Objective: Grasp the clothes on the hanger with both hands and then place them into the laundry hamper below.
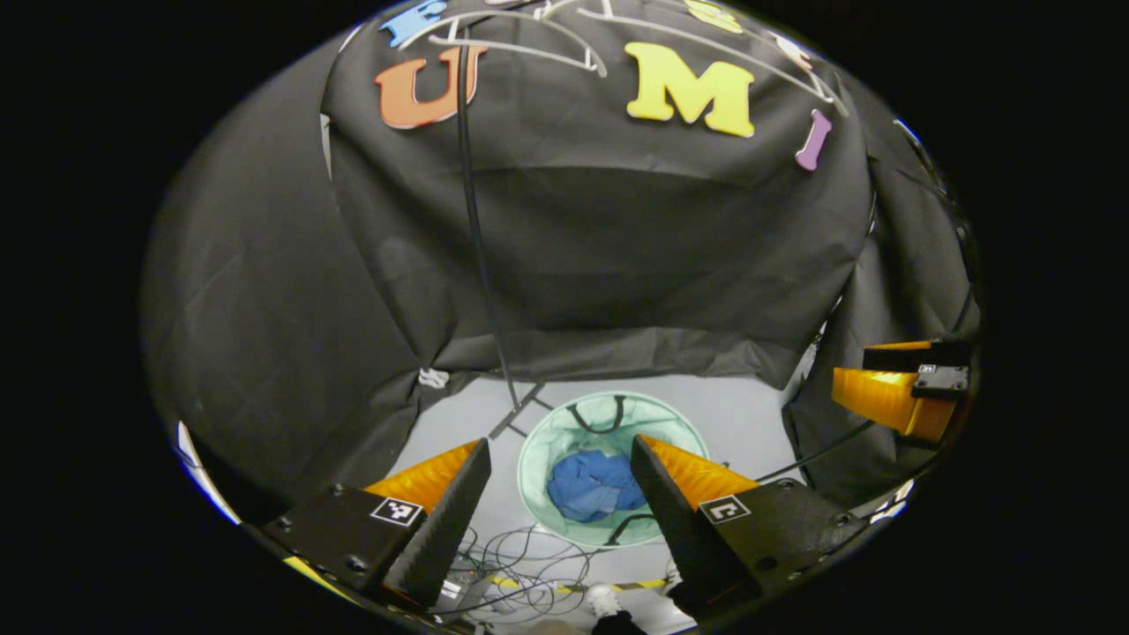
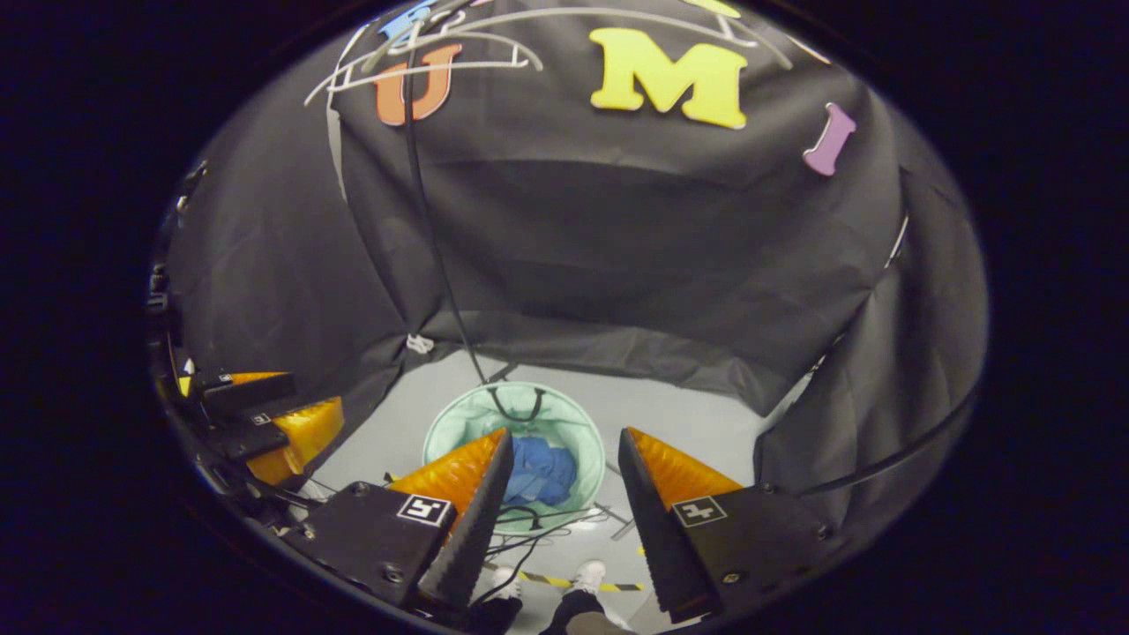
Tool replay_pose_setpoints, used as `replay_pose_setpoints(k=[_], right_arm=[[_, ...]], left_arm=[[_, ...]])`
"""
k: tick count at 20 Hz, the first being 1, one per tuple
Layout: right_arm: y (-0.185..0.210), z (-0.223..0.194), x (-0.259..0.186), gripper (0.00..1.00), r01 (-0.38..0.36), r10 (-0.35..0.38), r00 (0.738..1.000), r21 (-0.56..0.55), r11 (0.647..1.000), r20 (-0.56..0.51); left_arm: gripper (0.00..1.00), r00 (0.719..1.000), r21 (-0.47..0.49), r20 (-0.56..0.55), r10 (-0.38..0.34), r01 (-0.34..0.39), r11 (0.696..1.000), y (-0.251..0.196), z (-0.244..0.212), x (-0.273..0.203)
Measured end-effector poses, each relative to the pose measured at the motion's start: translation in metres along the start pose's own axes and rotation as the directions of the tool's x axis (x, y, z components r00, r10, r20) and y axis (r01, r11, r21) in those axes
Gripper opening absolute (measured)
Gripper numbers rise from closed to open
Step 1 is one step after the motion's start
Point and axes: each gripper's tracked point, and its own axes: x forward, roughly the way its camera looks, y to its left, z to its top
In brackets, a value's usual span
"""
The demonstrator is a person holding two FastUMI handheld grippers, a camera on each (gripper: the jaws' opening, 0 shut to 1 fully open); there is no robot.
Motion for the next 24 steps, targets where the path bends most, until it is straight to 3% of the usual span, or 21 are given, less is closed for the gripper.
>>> replay_pose_setpoints(k=[4, 8, 12, 13, 16, 20, 24], right_arm=[[-0.014, 0.031, -0.076, 0.77, 0.023, -0.022, 0.988, -0.006, 1.000, 0.150], [-0.033, 0.058, -0.152, 0.87, 0.009, -0.004, 0.952, -0.013, 1.000, 0.305], [-0.067, 0.078, -0.231, 0.95, -0.017, 0.024, 0.893, -0.020, 1.000, 0.449], [-0.075, 0.083, -0.250, 1.00, -0.024, 0.030, 0.872, -0.018, 1.000, 0.489], [-0.097, 0.088, -0.297, 1.00, -0.053, 0.056, 0.806, -0.023, 0.998, 0.589], [-0.121, 0.080, -0.348, 0.96, -0.053, 0.014, 0.755, 0.040, 0.998, 0.655], [-0.130, 0.075, -0.377, 1.00, -0.032, -0.053, 0.698, 0.104, 0.994, 0.714]], left_arm=[[0.99, 0.986, 0.021, 0.163, -0.016, 0.013, 1.000, -0.008, 0.048, -0.060], [0.97, 0.940, 0.027, 0.340, -0.014, 0.005, 1.000, -0.030, 0.098, -0.157], [1.00, 0.884, -0.007, 0.468, 0.013, -0.011, 1.000, -0.060, 0.116, -0.237], [1.00, 0.867, -0.018, 0.497, 0.021, -0.013, 1.000, -0.068, 0.119, -0.257], [0.99, 0.825, -0.039, 0.558, 0.084, -0.075, 0.996, -0.080, 0.117, -0.310], [0.99, 0.786, -0.026, 0.613, 0.080, -0.081, 0.996, -0.102, 0.115, -0.358], [0.98, 0.745, -0.014, 0.662, 0.085, -0.101, 0.995, -0.096, 0.123, -0.394]])
